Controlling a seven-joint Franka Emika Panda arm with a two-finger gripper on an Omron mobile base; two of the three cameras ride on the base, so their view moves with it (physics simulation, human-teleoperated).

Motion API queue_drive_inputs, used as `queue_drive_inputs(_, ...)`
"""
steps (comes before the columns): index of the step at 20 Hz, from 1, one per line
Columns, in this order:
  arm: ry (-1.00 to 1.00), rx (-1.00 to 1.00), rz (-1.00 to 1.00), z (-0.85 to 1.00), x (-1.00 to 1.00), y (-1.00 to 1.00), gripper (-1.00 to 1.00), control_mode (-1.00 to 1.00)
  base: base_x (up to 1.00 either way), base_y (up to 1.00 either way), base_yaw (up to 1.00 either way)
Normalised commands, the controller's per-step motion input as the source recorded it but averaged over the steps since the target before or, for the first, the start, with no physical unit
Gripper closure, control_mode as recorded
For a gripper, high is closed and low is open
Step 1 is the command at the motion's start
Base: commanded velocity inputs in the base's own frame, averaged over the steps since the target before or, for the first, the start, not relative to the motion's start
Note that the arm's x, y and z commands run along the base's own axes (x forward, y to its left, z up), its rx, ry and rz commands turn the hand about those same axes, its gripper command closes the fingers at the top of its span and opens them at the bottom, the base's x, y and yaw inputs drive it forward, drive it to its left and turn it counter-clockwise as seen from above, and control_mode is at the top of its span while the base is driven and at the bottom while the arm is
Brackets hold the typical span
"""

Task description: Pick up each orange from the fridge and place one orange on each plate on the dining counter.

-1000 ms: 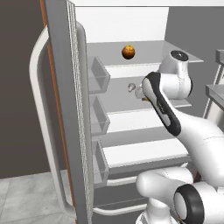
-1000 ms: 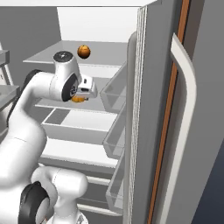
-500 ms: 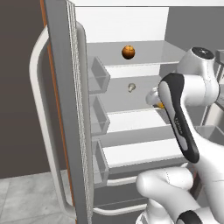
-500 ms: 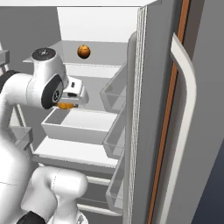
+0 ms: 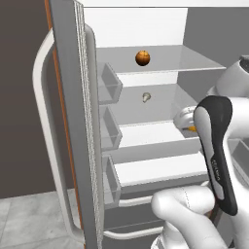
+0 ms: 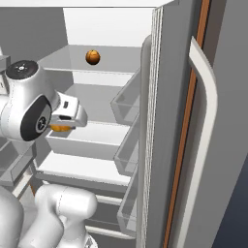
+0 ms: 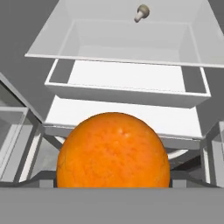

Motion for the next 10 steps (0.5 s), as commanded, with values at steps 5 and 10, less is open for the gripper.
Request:
queue_drive_inputs(5,0.0,0.0,0.0,0.07,-0.01,0.0,1.0,-1.0,0.0,0.0,0.0)
queue_drive_inputs(10,0.0,0.0,0.0,0.0,0.0,0.0,1.0,-1.0,0.0,0.0,0.0)
